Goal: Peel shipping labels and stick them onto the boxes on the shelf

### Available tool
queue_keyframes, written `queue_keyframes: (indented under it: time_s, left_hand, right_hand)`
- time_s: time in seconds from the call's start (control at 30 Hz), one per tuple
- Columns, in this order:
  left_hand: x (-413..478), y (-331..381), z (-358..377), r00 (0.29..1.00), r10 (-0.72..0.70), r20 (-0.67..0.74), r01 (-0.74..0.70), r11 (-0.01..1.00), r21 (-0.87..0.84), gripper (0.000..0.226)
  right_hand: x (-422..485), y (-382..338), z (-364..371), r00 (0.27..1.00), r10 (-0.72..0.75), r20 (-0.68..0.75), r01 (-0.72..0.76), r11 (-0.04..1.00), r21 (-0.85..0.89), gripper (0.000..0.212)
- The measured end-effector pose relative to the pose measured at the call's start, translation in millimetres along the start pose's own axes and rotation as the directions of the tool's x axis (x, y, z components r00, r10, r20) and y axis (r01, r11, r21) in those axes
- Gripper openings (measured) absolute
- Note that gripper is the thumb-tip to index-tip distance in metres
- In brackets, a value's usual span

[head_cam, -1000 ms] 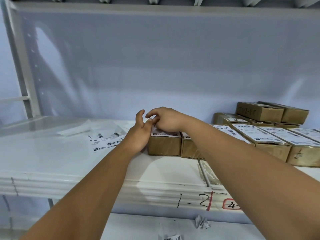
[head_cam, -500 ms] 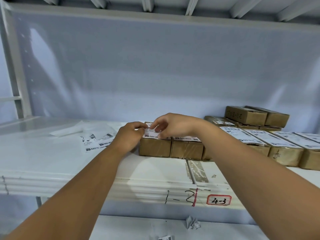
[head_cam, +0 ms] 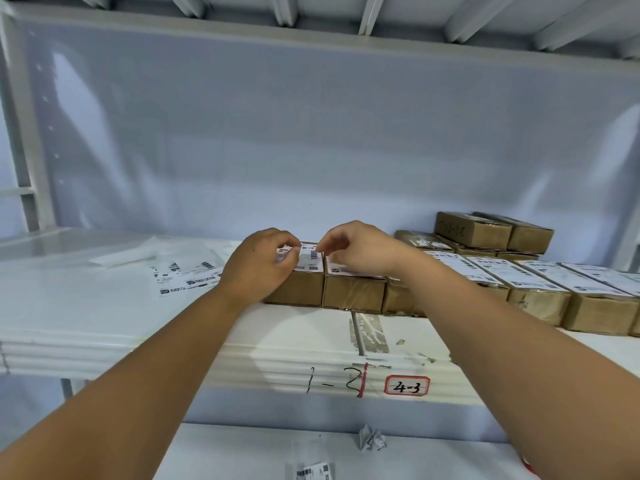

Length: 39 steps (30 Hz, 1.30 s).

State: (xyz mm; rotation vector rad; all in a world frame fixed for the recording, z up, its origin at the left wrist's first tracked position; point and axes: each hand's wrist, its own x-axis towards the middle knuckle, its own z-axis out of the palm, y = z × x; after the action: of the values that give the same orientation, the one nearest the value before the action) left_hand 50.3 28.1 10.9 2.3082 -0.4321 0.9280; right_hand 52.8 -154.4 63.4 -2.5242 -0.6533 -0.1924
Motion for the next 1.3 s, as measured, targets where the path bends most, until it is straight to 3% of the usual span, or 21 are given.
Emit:
queue_keyframes:
  time_s: [0.13,0.27,0.4,0.5,0.73,0.87,1.0,1.1,1.3]
  left_hand:
    - [7,33,5,0.997,0.066,-0.045,-0.061,0.993,0.102,0.021]
    - [29,68,24,0.983,0.086,0.163,-0.133,0.944,0.302,0.029]
    - [51,103,51,0.950,0.011,0.311,-0.142,0.905,0.402,0.032]
    - [65,122,71,0.937,-0.025,0.348,-0.126,0.905,0.406,0.031]
    - [86,129,109,0.874,-0.060,0.482,-0.116,0.938,0.327,0.025]
    - [80,125,122,0.842,-0.028,0.539,-0.210,0.903,0.375,0.031]
    - [72,117,129,0.873,0.022,0.487,-0.209,0.920,0.333,0.031]
    - [72,114,131,0.888,0.024,0.460,-0.175,0.941,0.288,0.029]
    - [70,112,133,0.901,0.009,0.433,-0.134,0.956,0.260,0.027]
  right_hand:
    - [-6,10,-10,0.992,0.049,-0.119,-0.052,0.998,-0.021,0.027]
    - [-12,25,-22,0.974,0.120,-0.194,-0.144,0.983,-0.114,0.030]
    - [-18,59,-38,0.926,0.219,-0.306,-0.271,0.952,-0.139,0.027]
    - [-19,90,-55,0.860,0.297,-0.414,-0.376,0.919,-0.121,0.023]
    - [-20,144,-93,0.739,0.387,-0.552,-0.597,0.755,-0.271,0.044]
    - [-13,169,-107,0.703,0.468,-0.535,-0.674,0.679,-0.292,0.058]
    - [-2,190,-112,0.633,0.559,-0.535,-0.747,0.622,-0.235,0.064]
    - [2,202,-109,0.630,0.578,-0.518,-0.750,0.626,-0.214,0.066]
    - [7,210,-110,0.657,0.473,-0.586,-0.702,0.667,-0.249,0.054]
